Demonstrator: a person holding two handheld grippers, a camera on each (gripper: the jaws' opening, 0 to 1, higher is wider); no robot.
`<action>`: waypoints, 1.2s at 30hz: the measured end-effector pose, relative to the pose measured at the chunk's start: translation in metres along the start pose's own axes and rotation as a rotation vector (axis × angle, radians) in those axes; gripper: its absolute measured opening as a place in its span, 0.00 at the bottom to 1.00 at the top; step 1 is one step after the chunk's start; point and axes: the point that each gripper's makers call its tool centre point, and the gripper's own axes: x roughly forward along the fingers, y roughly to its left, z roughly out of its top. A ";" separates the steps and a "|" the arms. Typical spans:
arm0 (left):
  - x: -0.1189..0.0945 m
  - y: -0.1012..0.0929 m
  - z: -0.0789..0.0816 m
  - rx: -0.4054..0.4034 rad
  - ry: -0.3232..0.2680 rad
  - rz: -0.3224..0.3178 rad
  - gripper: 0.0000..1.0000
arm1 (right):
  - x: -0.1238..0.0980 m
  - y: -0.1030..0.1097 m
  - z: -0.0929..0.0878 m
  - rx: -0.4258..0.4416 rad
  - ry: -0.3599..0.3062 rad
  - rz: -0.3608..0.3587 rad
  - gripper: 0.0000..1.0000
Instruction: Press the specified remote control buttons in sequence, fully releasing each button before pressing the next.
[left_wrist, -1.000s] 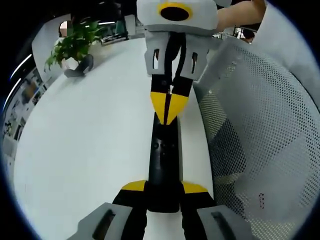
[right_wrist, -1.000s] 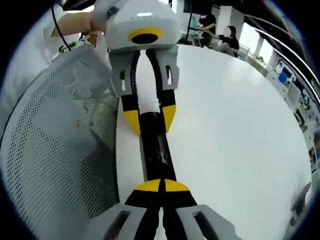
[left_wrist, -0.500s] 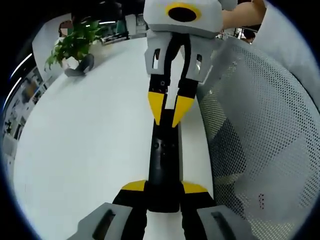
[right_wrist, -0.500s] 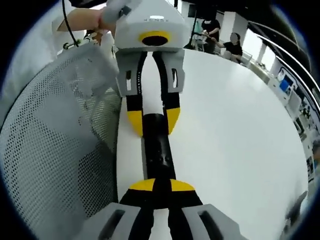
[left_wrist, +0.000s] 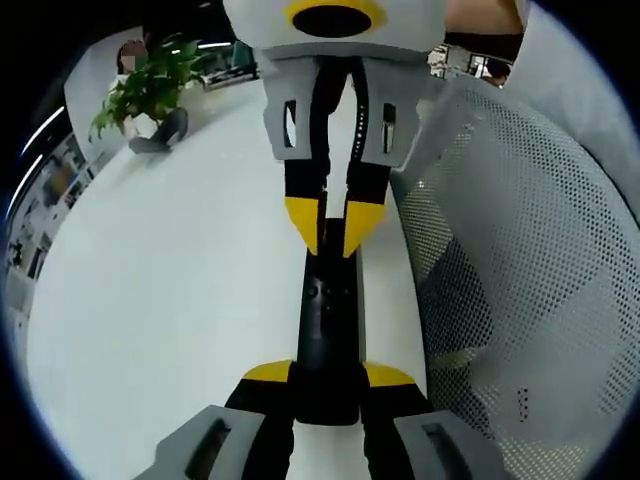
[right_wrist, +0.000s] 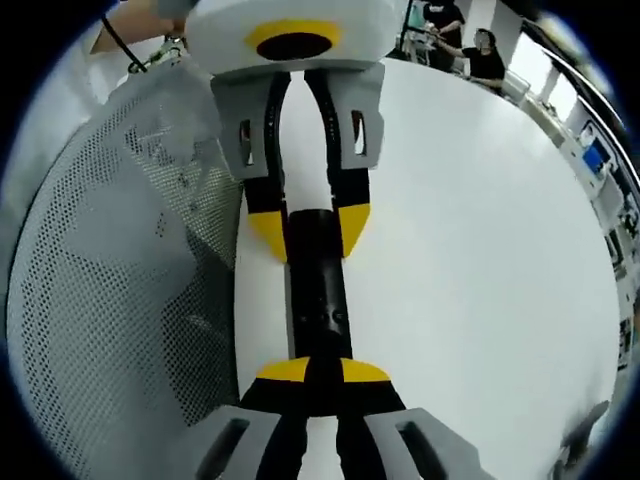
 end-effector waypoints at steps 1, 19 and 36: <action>0.000 0.000 0.000 -0.001 -0.003 0.000 0.24 | 0.000 0.000 0.001 -0.018 -0.043 -0.010 0.06; -0.001 0.000 0.000 -0.007 -0.039 0.005 0.24 | -0.002 0.001 0.009 -0.066 -0.233 -0.041 0.07; 0.000 0.000 0.000 -0.014 -0.047 0.011 0.24 | -0.001 0.000 0.008 0.012 -0.231 -0.080 0.07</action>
